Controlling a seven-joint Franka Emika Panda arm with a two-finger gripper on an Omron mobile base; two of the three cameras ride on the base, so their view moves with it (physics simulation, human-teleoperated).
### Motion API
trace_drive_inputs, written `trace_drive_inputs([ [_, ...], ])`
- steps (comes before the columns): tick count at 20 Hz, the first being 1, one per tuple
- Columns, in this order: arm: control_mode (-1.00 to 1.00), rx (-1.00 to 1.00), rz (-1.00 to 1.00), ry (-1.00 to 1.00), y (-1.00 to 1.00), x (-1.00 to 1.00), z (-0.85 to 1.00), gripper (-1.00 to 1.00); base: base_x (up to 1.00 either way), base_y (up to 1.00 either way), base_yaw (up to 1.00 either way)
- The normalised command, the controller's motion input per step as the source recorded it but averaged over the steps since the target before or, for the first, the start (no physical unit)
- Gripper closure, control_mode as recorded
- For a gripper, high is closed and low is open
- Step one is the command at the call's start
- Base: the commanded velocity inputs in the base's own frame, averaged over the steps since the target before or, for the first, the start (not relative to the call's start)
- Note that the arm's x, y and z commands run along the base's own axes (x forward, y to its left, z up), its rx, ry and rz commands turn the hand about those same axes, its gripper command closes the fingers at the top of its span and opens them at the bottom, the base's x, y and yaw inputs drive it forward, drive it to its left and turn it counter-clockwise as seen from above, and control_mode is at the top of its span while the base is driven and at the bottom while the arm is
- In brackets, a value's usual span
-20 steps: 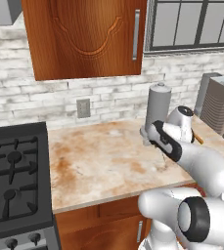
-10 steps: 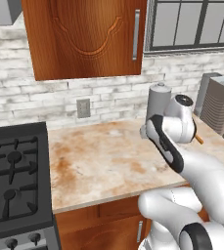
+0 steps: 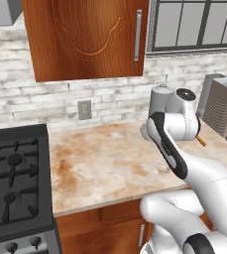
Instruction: Organize the utensils by type. Pick up the wooden spoons from the counter and place them in the open cabinet. Then pick up the metallic utensils from the counter and place them in the open drawer.
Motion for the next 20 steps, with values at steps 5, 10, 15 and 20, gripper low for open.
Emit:
trace_drive_inputs([
  [5, -1.00, 0.00, 0.00, -0.02, 0.07, -0.27, 0.55, 1.00, 0.00, 0.00, 0.00],
  [10, -1.00, 0.00, 0.00, 0.00, 0.00, -0.25, 0.58, 1.00, 0.00, 0.00, 0.00],
  [15, -1.00, -0.02, 0.00, -0.03, 0.00, -0.32, 0.28, 1.00, 0.00, 0.00, 0.00],
  [20, -1.00, -0.02, 0.00, -0.01, 0.00, -0.26, 0.16, 1.00, 0.00, 0.00, 0.00],
])
